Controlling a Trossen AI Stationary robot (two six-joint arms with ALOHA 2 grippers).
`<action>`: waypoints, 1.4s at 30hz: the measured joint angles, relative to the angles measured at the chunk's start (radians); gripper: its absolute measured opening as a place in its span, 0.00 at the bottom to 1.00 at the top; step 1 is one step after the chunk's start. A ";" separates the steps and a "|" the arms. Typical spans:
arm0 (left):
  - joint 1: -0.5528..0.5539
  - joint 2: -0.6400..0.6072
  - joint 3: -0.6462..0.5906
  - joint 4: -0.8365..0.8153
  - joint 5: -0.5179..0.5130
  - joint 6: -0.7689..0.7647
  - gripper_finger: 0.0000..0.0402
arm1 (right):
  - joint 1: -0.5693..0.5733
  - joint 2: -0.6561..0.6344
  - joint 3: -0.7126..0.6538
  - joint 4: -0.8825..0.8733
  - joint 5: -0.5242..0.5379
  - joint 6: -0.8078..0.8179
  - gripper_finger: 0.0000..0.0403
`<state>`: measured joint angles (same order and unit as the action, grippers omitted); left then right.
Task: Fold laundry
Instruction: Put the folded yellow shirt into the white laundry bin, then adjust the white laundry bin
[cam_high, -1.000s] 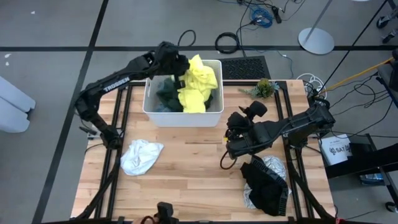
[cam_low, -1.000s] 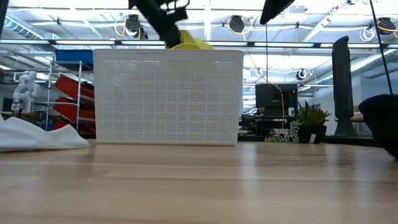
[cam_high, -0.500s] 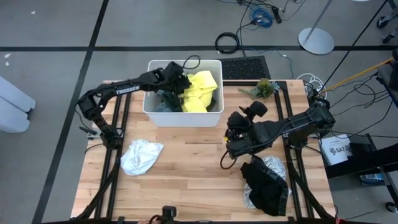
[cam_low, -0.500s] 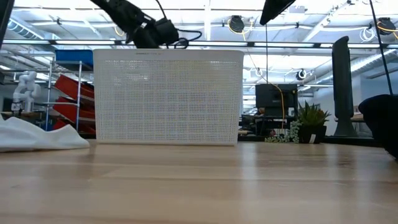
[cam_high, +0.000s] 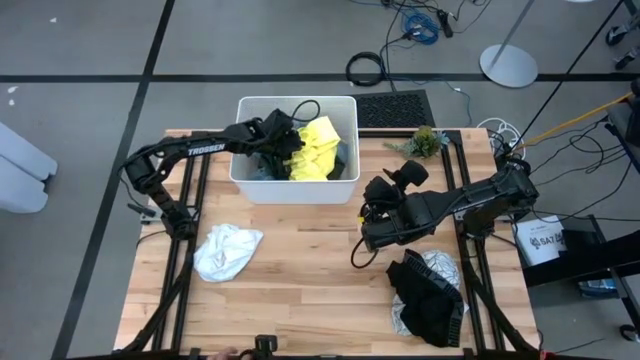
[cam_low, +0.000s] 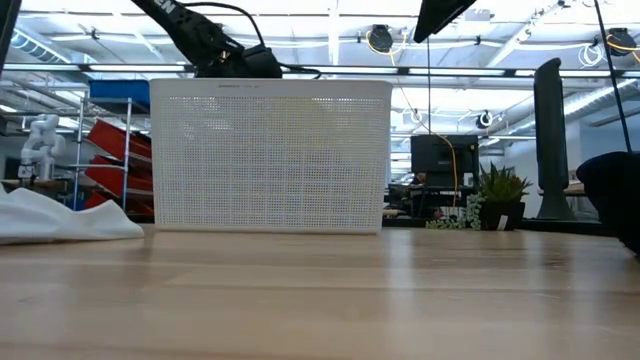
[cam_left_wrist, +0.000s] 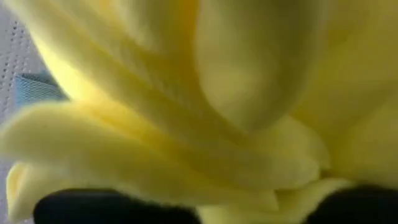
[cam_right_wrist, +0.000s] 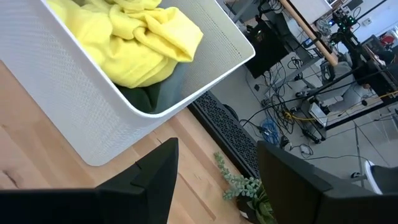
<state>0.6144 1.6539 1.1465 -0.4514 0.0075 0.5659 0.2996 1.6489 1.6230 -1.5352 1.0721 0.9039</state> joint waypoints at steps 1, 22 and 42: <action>-0.006 -0.005 0.007 -0.008 -0.009 0.010 0.10 | 0.000 0.000 0.000 0.000 -0.001 0.000 0.50; -0.121 -0.397 0.084 -0.200 -0.117 0.049 0.25 | 0.000 0.000 0.000 0.002 -0.008 -0.003 0.50; -0.167 -0.520 0.056 -0.644 0.260 -0.322 0.26 | 0.000 0.000 0.000 0.061 -0.148 -0.070 0.50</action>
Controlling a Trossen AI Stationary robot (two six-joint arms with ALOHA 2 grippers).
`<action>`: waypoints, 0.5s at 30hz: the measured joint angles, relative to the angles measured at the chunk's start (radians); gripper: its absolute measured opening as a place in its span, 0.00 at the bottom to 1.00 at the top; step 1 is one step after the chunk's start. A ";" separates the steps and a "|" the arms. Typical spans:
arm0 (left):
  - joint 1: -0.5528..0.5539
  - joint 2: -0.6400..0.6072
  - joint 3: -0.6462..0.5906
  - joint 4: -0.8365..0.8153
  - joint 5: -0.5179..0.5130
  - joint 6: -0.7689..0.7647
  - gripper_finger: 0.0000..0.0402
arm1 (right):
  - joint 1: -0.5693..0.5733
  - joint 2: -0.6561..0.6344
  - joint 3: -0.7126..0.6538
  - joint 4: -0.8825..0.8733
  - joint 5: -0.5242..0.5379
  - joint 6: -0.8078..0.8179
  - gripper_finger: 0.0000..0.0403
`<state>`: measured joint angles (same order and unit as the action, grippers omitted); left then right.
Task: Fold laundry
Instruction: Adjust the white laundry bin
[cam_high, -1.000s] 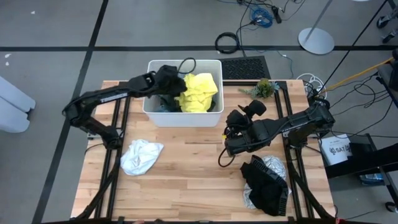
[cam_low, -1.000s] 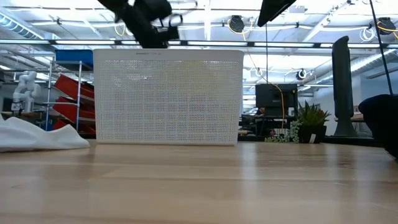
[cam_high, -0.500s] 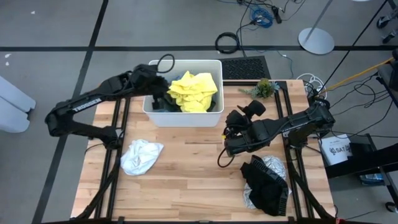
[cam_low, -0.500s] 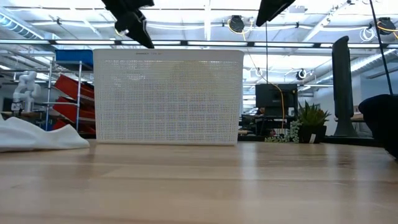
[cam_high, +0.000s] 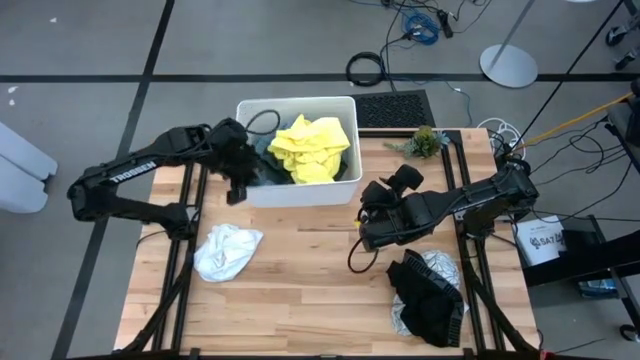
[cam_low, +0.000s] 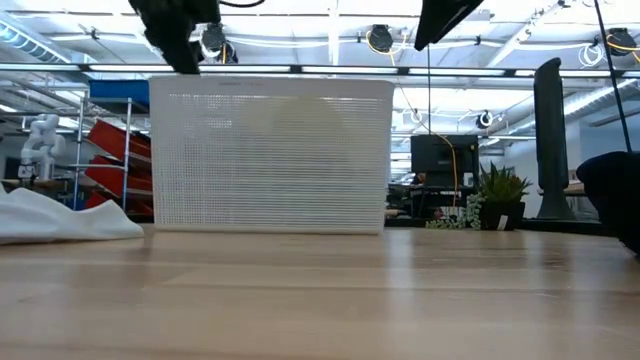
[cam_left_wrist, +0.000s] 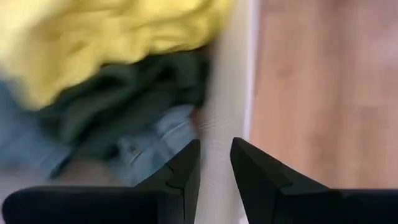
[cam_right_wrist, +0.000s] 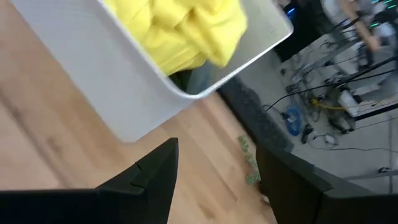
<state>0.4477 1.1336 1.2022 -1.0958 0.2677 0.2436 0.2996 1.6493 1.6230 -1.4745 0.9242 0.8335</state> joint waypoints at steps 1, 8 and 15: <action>-0.023 -0.008 -0.017 0.024 0.036 -0.004 0.26 | 0.000 0.000 0.000 0.006 -0.022 -0.011 0.50; -0.241 -0.084 -0.123 0.225 0.050 -0.099 0.26 | 0.010 0.000 0.000 0.068 -0.179 -0.058 0.50; -0.388 -0.172 -0.120 0.242 -0.503 -0.225 0.24 | 0.012 0.000 0.000 0.173 -0.190 -0.126 0.50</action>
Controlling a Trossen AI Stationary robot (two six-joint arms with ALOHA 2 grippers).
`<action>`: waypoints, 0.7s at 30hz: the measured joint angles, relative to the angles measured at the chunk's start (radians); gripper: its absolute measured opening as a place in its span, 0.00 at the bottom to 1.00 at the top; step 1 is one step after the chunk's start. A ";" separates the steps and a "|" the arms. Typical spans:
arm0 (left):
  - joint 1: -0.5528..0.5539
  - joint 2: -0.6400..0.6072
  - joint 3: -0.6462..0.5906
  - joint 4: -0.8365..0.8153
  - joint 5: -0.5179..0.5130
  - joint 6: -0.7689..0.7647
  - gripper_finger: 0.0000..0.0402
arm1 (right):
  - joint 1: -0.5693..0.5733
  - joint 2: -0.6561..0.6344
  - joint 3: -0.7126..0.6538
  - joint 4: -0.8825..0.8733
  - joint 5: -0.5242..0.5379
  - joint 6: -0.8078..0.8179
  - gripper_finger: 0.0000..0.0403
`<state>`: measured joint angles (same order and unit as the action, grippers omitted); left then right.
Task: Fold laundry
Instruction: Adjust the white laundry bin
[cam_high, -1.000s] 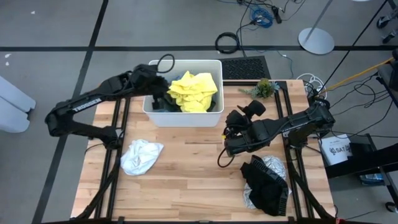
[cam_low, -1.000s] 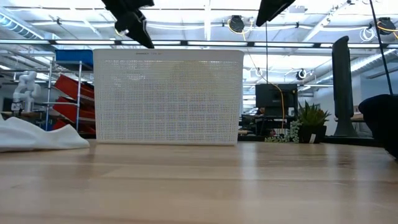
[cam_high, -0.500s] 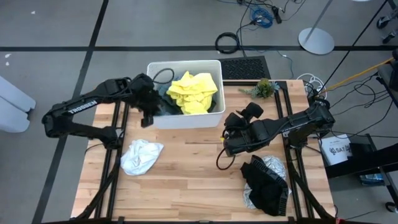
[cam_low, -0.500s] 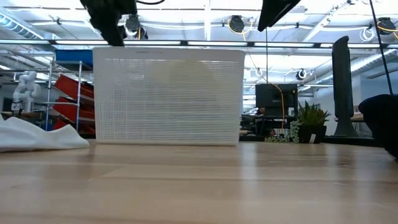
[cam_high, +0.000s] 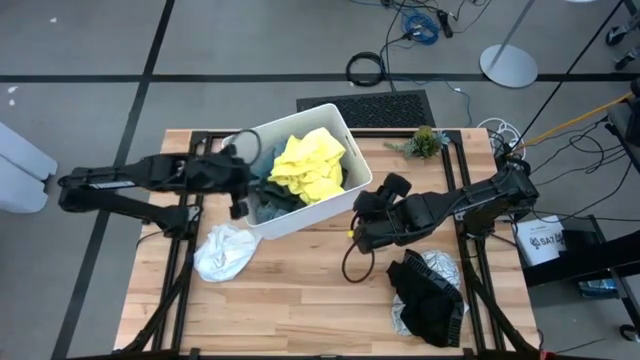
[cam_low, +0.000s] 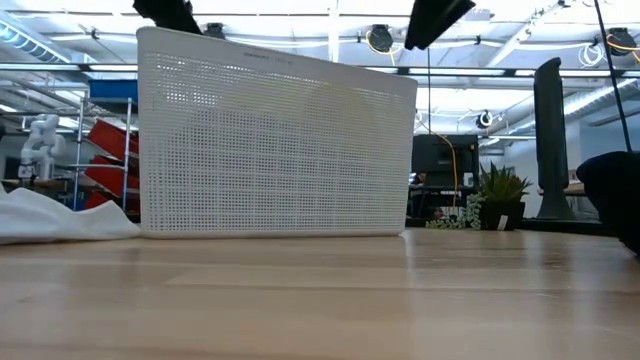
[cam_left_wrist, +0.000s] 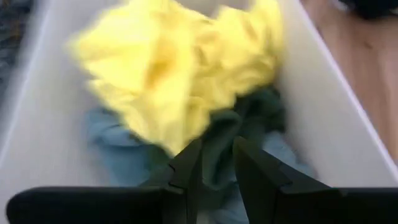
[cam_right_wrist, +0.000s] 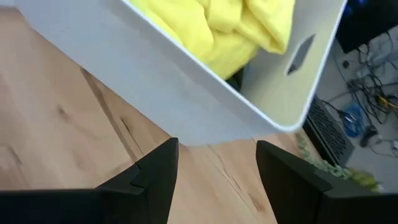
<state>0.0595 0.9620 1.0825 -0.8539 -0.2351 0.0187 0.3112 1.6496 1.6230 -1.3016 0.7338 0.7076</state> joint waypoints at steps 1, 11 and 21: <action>-0.006 -0.015 0.000 0.003 -0.013 -0.013 0.24 | 0.000 0.000 0.000 0.021 -0.001 -0.013 0.50; -0.143 -0.059 -0.018 0.152 0.538 -0.040 0.24 | 0.005 0.000 0.000 0.072 -0.007 -0.080 0.50; -0.278 0.007 -0.144 0.149 0.224 -0.118 0.24 | 0.005 0.000 0.000 0.072 -0.007 -0.092 0.50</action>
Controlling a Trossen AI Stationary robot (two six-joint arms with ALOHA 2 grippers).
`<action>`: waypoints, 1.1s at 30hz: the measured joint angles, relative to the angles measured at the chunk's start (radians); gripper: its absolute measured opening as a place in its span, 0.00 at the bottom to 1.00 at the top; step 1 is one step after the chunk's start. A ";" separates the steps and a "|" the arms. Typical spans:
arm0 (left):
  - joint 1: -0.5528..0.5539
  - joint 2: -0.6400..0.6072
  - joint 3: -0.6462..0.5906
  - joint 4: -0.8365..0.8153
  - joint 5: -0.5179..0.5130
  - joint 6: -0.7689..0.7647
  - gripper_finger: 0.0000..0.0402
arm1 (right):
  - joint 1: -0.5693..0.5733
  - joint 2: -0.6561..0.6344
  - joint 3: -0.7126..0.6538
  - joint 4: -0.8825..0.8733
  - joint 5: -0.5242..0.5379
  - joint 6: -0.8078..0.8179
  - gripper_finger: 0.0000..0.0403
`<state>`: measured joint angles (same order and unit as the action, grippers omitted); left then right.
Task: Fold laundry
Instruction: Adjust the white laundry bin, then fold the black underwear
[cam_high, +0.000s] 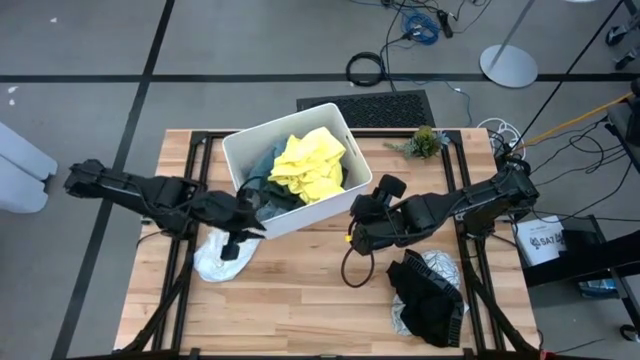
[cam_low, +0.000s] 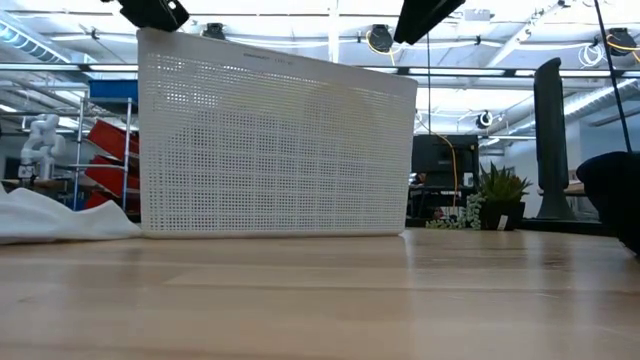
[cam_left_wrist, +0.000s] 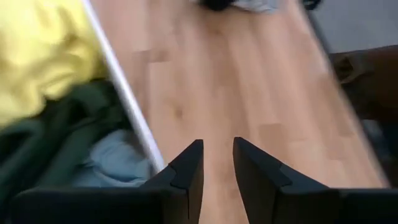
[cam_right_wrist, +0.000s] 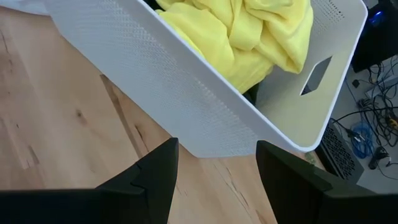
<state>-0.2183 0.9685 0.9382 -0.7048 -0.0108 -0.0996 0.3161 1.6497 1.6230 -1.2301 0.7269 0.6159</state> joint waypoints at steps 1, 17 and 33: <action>-0.001 0.002 0.000 -0.013 -0.038 0.000 0.24 | 0.000 0.000 0.000 0.000 0.000 0.000 0.50; 0.097 0.020 -0.002 -0.215 -0.528 0.000 0.24 | 0.000 0.000 0.000 0.008 0.004 0.000 0.50; -0.154 -0.052 0.045 -0.010 -0.386 -0.076 0.24 | 0.095 0.001 0.000 0.005 -0.249 0.200 0.50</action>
<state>-0.3724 0.9162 0.9829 -0.7145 -0.3963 -0.1761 0.4115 1.6511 1.6230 -1.2251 0.4776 0.8162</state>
